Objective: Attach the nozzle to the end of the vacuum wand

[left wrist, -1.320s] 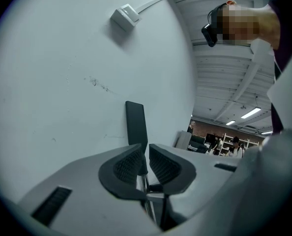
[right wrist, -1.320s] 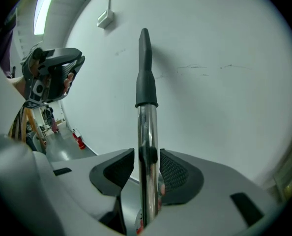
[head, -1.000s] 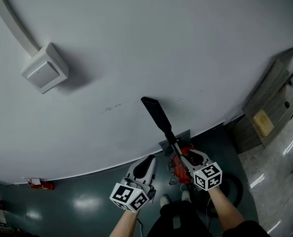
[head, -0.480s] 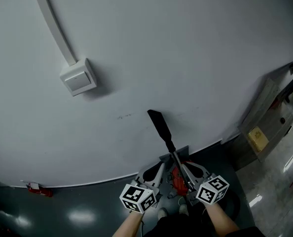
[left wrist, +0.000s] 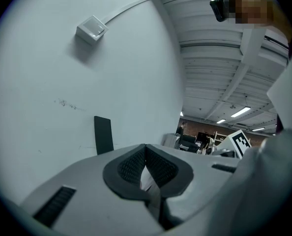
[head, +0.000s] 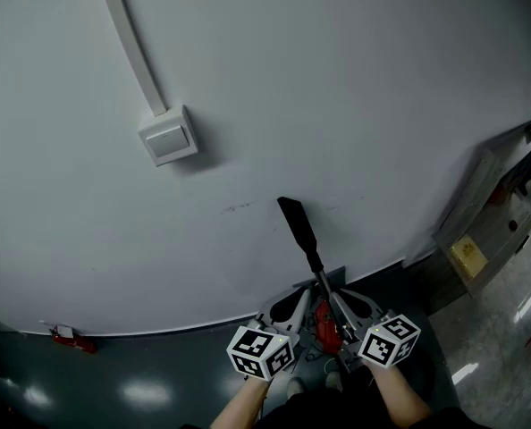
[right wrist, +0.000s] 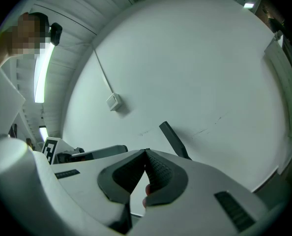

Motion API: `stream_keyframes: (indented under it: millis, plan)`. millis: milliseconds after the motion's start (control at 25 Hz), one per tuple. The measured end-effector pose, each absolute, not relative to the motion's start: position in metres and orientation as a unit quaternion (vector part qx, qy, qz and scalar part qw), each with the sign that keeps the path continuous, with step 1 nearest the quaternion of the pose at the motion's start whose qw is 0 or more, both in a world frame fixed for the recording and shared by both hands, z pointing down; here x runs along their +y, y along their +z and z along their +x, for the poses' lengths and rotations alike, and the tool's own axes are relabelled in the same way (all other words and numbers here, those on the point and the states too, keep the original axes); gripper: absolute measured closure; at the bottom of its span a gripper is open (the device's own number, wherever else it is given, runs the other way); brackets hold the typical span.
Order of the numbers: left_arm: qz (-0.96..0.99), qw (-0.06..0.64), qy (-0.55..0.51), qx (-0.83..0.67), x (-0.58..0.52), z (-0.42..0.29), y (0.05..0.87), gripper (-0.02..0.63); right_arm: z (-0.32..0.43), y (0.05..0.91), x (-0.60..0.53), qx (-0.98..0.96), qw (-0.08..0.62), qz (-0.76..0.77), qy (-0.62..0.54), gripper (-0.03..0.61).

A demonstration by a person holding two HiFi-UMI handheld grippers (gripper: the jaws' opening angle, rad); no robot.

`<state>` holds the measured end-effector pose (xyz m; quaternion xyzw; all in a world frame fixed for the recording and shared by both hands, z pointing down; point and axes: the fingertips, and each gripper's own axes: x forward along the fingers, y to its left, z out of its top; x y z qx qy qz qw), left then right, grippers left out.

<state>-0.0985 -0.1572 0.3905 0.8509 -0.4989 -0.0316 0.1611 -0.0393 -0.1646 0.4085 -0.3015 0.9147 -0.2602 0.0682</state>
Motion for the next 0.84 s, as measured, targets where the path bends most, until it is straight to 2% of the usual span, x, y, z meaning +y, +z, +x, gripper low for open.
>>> stream_keyframes:
  millis: [840]
  plan:
    - [0.849,0.166,-0.031,-0.500,-0.1500,-0.0986,0.3951,0.609,-0.0354,0.4038,-0.1580,0.914,0.080,-0.302,-0.261,0.561]
